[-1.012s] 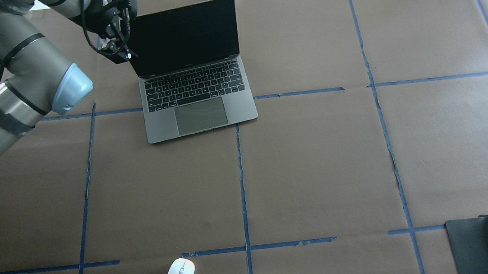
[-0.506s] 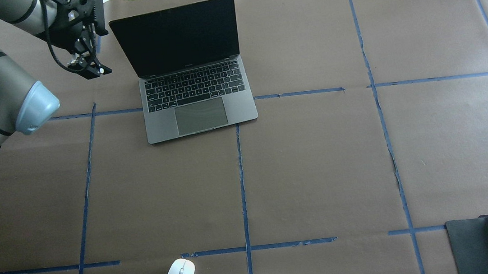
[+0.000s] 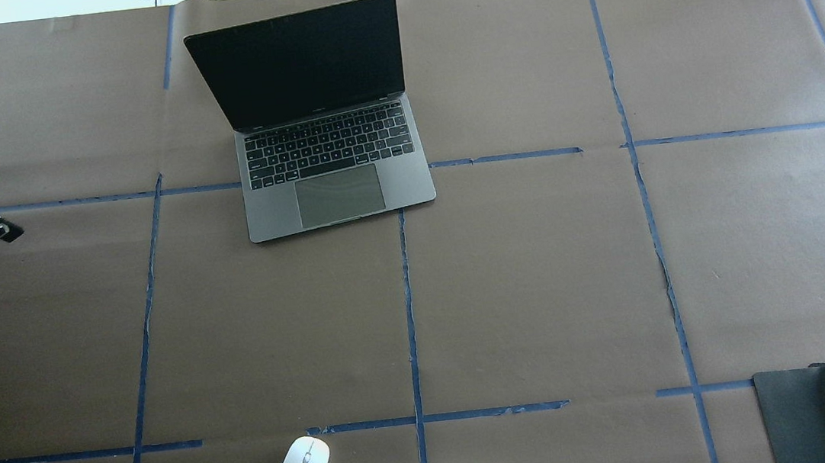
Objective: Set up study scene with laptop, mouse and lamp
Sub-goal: 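Release the laptop and withdraw the left gripper, then reach the right gripper down and grasp the grey mouse pad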
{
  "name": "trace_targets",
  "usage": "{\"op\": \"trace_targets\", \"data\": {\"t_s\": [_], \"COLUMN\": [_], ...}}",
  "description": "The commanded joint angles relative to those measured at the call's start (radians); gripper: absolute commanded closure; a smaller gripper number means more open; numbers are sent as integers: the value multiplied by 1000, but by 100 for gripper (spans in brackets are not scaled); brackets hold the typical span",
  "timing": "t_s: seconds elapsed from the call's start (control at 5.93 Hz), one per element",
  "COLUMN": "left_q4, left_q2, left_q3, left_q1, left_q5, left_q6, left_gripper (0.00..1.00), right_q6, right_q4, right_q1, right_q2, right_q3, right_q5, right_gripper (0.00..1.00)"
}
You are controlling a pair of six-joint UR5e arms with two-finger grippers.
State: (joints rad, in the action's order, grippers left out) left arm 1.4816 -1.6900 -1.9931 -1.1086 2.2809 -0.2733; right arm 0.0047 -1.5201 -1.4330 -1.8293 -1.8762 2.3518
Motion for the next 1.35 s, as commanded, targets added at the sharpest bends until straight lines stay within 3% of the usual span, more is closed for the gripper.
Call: {"op": "trace_targets", "data": {"t_s": [0.0, 0.34, 0.67, 1.01, 1.18], "left_q4": [3, 3, 3, 2, 2], "left_q2": [166, 185, 202, 205, 205], "left_q3": [-27, -36, -56, -65, -67], "left_q1": [-80, -93, -91, -93, -93], "left_q5": [8, 8, 8, 8, 9], "left_q6": [45, 45, 48, 49, 51], "left_gripper": [0, 0, 0, 0, 0], "right_q6": [312, 740, 1059, 1168, 1223], "right_q4": [260, 639, 936, 1094, 1112], "right_q1": [137, 317, 550, 696, 800], "right_q2": [-55, -146, -224, -312, -318], "right_q3": [-15, -15, -17, -15, -14], "right_q5": [6, -6, -133, -201, -285], "right_gripper": [0, 0, 0, 0, 1]}}
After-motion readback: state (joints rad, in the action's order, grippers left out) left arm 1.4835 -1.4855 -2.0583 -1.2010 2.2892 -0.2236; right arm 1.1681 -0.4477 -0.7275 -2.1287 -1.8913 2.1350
